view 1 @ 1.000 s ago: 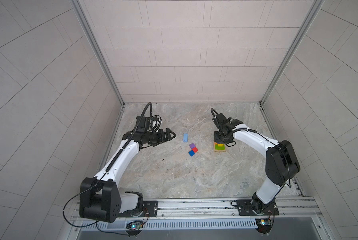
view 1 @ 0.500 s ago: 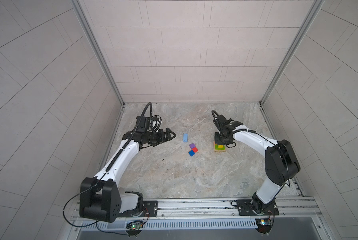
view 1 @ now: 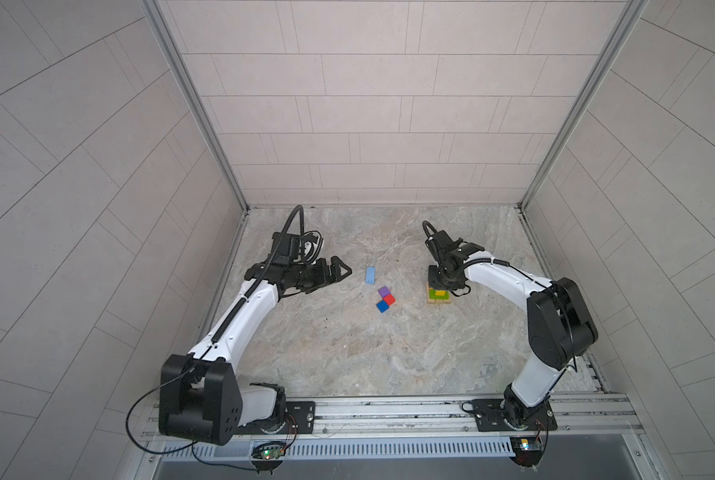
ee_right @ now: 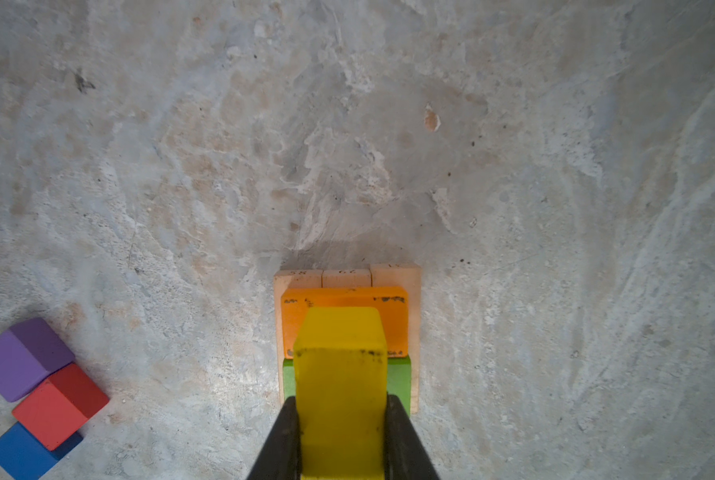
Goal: Build the wood block tower
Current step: 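Lower the yellow block upright onto the orange and green blocks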
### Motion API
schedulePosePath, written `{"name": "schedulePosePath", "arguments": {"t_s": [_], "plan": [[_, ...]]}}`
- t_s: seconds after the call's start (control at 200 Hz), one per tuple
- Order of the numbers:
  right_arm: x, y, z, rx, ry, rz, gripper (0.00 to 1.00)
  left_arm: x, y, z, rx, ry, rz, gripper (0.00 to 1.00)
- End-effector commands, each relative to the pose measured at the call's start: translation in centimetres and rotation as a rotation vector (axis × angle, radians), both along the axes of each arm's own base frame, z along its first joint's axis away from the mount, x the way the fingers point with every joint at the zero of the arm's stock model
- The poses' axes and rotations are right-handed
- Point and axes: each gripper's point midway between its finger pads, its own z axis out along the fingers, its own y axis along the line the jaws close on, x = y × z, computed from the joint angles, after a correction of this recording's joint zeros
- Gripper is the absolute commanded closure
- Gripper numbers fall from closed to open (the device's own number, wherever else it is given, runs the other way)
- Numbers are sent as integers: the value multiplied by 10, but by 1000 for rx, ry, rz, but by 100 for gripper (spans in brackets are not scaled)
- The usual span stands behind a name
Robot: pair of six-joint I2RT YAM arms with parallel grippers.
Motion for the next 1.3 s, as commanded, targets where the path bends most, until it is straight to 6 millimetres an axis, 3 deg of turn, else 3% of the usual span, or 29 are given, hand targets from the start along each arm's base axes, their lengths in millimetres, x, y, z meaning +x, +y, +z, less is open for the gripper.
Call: {"name": "schedulePosePath", "arguments": {"t_s": [0.0, 1.291], "plan": [[-1, -5, -6, -18, 12, -14, 90, 1, 0, -1, -6, -8, -3, 1], [-6, -6, -14, -14, 21, -19, 90, 1, 1, -1, -3, -12, -2, 1]]}}
